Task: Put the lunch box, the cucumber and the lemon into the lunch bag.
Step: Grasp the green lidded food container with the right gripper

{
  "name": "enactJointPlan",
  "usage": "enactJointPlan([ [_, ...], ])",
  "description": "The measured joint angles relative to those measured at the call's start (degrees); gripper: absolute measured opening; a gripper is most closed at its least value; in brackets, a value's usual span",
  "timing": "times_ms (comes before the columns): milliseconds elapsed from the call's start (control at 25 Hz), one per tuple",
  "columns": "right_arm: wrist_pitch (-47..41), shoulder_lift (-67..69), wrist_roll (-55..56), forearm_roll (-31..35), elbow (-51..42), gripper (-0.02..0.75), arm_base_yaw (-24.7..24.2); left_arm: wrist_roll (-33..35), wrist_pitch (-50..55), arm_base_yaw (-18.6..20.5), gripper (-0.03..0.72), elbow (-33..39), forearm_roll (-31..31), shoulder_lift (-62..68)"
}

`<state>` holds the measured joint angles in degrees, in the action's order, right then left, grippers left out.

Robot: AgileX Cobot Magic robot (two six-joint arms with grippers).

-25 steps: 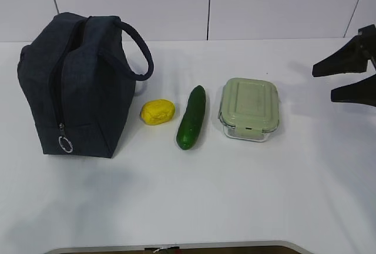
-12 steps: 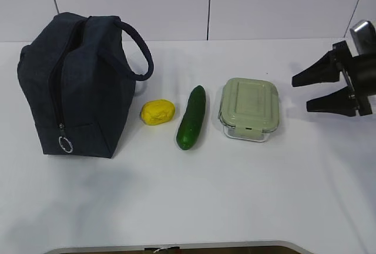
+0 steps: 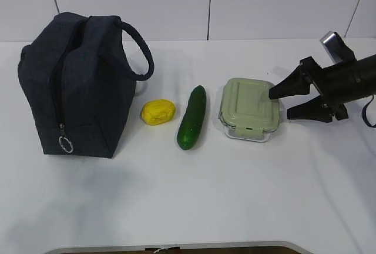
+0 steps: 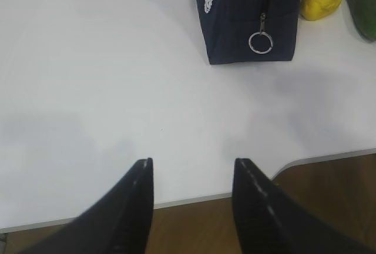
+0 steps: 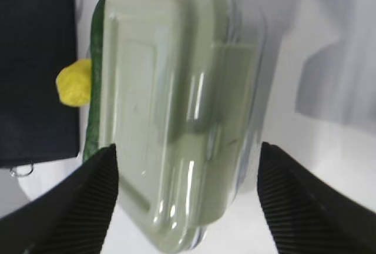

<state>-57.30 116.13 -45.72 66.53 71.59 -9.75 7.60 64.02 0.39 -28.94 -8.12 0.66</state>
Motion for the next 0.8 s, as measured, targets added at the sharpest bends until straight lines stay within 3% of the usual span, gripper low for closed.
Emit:
enactJointPlan([
  [240, 1.8, 1.9, -1.2, 3.0, 0.3, 0.582, 0.0, 0.0, 0.0, 0.0, 0.315, 0.0, 0.0, 0.0],
  [800, -3.5, 8.7, -2.6, 6.8, 4.7, 0.581, 1.6, 0.0, 0.0, 0.0, 0.315, 0.0, 0.0, 0.0],
])
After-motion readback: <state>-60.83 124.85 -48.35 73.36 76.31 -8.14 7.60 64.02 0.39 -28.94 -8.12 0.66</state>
